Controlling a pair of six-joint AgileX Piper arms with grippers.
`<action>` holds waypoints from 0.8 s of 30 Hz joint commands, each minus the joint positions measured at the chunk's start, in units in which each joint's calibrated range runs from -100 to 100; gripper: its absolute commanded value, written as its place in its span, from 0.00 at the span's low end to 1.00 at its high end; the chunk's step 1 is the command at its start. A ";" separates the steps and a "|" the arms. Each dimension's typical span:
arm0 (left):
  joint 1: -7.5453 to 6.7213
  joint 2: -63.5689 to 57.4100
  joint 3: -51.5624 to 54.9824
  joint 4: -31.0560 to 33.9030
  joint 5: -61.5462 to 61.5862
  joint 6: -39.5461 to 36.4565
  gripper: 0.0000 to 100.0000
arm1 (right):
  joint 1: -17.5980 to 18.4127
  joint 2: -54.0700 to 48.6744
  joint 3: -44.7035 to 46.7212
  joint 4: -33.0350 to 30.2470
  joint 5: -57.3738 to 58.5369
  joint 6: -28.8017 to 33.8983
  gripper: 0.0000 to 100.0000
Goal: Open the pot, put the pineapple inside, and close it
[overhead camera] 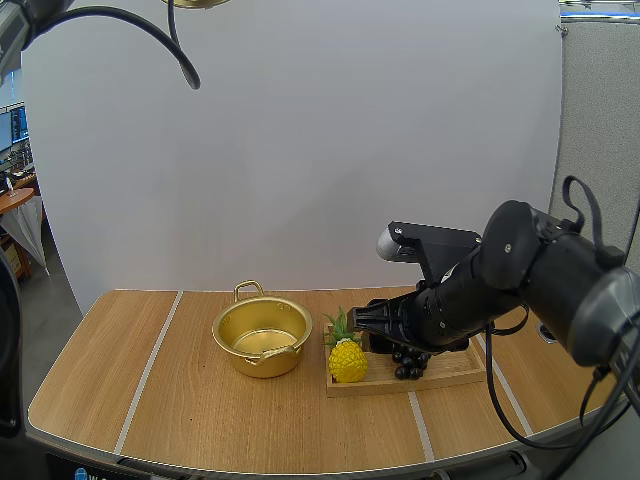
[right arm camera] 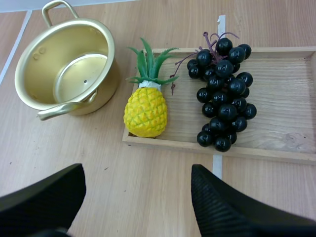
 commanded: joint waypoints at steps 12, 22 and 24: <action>-0.19 -0.38 -0.49 0.54 -2.65 -0.54 0.00 | 8.02 16.50 -6.33 -0.88 -9.51 6.01 1.00; -0.19 -0.38 -0.49 0.54 -2.65 -0.54 0.00 | 13.32 22.14 -7.33 -19.73 -20.28 20.67 1.00; -0.19 -0.38 -0.49 0.54 -2.65 -0.54 0.00 | 13.32 24.40 -7.33 -19.73 -21.66 20.67 1.00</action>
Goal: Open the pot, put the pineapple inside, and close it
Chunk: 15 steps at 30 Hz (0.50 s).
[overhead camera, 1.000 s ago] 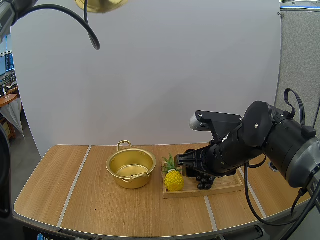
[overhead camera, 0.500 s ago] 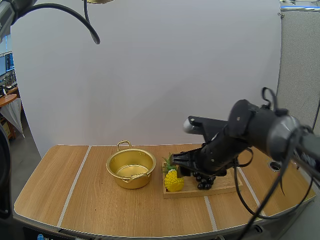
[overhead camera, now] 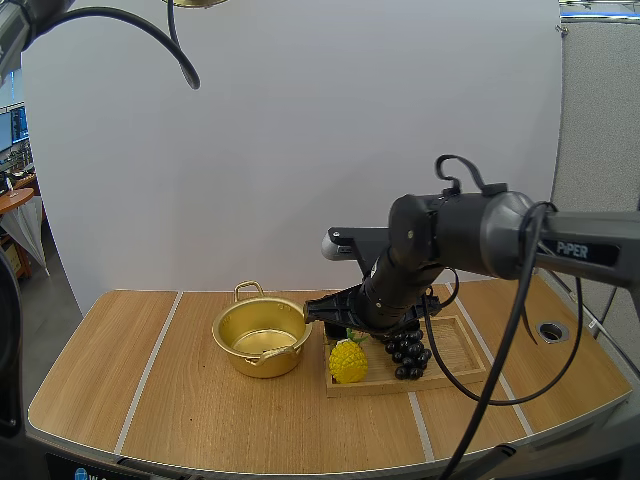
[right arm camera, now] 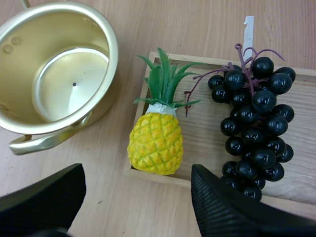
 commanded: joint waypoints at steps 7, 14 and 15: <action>-0.19 -0.38 -0.49 0.54 -2.65 -0.54 0.00 | 0.23 9.95 -0.59 -1.75 -7.86 2.28 1.00; -0.19 -0.38 -0.49 0.54 -2.65 -0.54 0.00 | 0.23 15.55 -4.29 -1.54 -8.67 4.65 1.00; -0.19 -0.38 -0.49 0.54 -2.65 -0.54 0.00 | 0.23 15.99 -4.81 -1.54 -8.67 4.76 1.00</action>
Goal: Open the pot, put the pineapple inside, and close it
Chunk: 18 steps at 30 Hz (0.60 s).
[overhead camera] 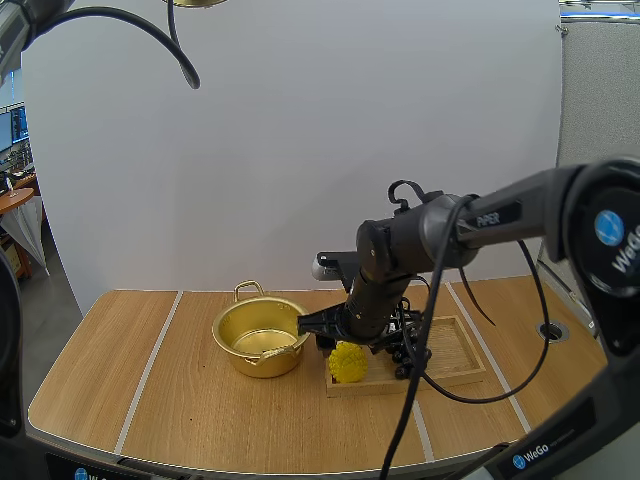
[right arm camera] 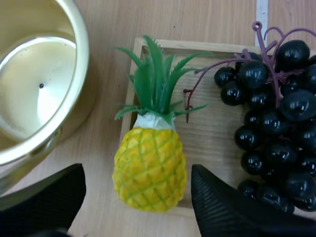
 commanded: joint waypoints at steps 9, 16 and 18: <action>-0.19 -0.38 -0.49 0.54 -2.60 -0.54 0.00 | 0.08 2.98 -1.31 -0.37 -2.21 2.17 1.00; -0.19 -0.38 -0.49 0.54 -2.60 -0.54 0.00 | 0.08 3.52 -1.31 -0.37 -3.49 2.17 1.00; -0.19 -0.38 -0.49 0.54 -2.60 -0.54 0.00 | 0.08 4.52 -1.31 -0.51 -3.49 2.35 1.00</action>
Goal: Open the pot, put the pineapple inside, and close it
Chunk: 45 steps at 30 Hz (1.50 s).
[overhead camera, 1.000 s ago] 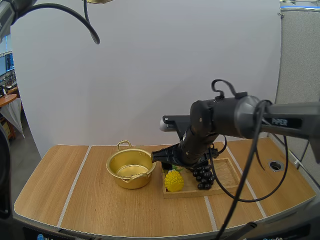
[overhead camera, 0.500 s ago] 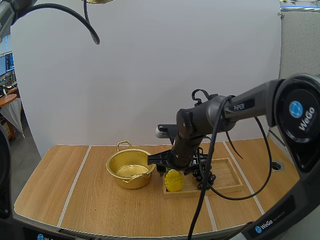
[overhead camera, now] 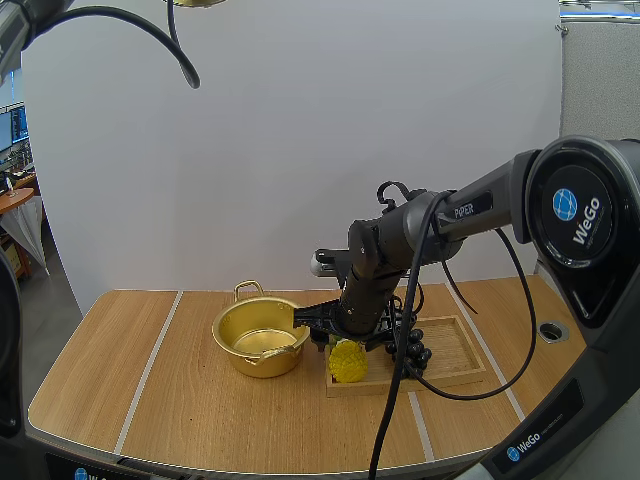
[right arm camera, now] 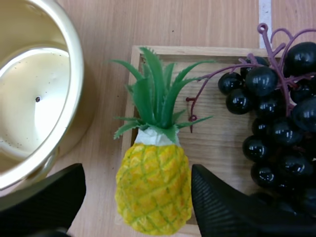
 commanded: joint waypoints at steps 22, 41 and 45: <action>-0.19 -0.38 -0.49 0.54 -2.60 -0.54 0.00 | 0.08 9.00 -0.31 -2.46 -3.12 1.67 1.00; -0.19 -0.38 -0.49 0.54 -2.60 -0.54 0.00 | 0.08 0.17 -1.57 -2.46 -2.71 0.70 0.00; -0.19 -0.38 -0.49 0.54 -2.60 -0.54 0.00 | 0.30 -4.37 -4.84 -2.46 -2.52 -2.06 0.00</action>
